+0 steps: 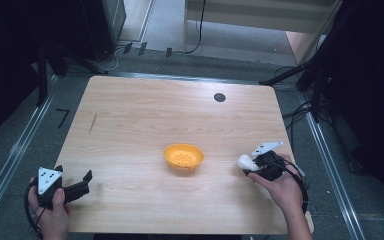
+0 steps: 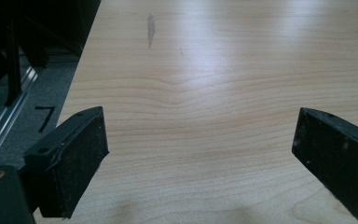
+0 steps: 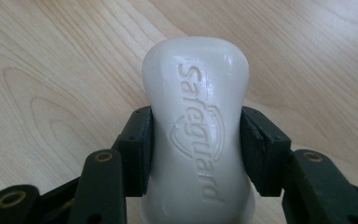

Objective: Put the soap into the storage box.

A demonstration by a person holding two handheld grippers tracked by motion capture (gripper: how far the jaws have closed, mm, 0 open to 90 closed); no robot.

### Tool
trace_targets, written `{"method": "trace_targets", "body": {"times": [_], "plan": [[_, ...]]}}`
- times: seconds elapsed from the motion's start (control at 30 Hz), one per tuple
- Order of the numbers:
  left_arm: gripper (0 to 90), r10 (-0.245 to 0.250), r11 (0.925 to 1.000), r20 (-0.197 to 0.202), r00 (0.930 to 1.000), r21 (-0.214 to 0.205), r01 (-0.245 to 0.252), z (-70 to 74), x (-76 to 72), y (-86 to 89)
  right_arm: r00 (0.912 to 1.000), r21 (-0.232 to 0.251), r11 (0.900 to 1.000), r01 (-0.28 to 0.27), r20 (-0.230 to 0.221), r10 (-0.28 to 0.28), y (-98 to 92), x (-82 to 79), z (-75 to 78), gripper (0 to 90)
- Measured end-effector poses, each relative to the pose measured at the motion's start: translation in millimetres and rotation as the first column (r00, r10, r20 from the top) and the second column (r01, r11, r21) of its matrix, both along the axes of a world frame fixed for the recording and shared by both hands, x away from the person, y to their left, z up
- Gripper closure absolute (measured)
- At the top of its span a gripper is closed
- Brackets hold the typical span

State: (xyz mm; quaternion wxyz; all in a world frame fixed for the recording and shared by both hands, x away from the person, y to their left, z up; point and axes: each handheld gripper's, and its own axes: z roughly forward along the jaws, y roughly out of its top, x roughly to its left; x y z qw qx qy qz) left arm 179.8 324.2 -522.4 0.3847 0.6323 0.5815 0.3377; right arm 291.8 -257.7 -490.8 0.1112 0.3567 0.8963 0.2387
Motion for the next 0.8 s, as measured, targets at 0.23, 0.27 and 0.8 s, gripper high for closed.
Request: {"method": "trace_targets", "body": {"times": [0.23,0.27,0.8], "plan": [[3.8,0.001,1.0000,-0.002,1.0000,-0.002,-0.001,0.0,0.1,0.1,0.9986,-0.002,0.9986,-0.053,0.011,0.053,12.0,5.3,7.9,50.4],[3.7,0.001,1.0000,-0.002,1.0000,-0.002,-0.001,0.0,0.1,0.1,0.9982,-0.004,0.9983,-0.059,0.010,0.059,14.3,6.1,8.6,50.4],[3.8,-0.001,1.0000,-0.003,1.0000,0.001,0.001,0.0,0.1,-0.1,0.9827,0.012,0.9829,-0.184,0.027,0.183,50.9,20.0,20.6,50.3]]}}
